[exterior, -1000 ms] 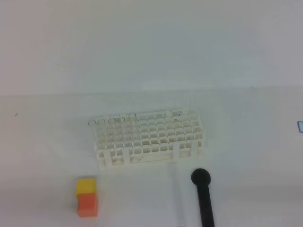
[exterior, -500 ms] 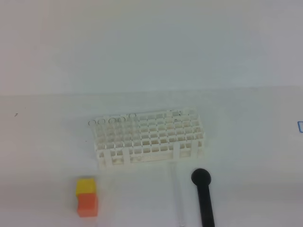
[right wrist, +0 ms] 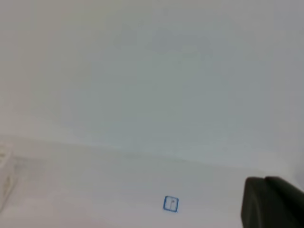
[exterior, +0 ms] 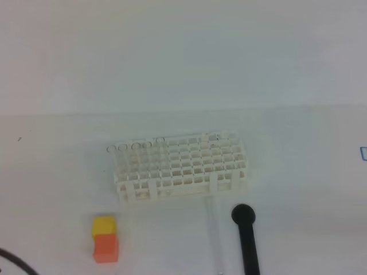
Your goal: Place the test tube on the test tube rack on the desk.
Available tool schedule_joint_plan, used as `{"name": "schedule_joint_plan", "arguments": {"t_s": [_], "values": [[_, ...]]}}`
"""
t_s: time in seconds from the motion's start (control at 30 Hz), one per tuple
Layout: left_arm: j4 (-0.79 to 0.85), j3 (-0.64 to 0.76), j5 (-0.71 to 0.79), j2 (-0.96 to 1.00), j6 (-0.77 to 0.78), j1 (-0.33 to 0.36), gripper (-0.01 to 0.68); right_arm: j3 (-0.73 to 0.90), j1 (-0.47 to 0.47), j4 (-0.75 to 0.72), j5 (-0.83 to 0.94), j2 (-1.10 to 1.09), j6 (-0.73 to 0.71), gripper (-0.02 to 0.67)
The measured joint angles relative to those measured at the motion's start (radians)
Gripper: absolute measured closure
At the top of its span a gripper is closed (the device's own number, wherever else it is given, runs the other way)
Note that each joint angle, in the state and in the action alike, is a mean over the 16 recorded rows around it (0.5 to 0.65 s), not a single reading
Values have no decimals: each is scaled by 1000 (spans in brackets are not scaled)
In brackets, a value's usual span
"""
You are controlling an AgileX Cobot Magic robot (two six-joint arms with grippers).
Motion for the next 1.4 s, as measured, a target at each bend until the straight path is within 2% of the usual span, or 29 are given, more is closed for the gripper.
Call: {"name": "schedule_joint_plan", "arguments": {"t_s": [0.23, 0.4, 0.67, 0.83, 1.0, 1.3, 1.4], "values": [[-59, -74, 35, 168, 122, -1, 673, -126, 0, 27, 183, 113, 0, 650], [-144, -109, 113, 272, 260, -1, 673, -201, -1, 49, 261, 199, -3, 650], [-359, -167, 324, 424, 559, -11, 673, -256, -1, 69, 320, 280, -17, 650], [-437, -178, 374, 501, 604, -26, 673, -260, -1, 79, 328, 297, -28, 650], [-354, -178, 375, 555, 440, -41, 673, -260, -1, 88, 334, 302, -36, 650], [102, -178, 417, 591, -190, -50, 673, -260, -1, 99, 341, 303, -42, 650], [235, -178, 446, 593, -344, -50, 673, -260, -1, 101, 337, 303, -43, 650]]}}
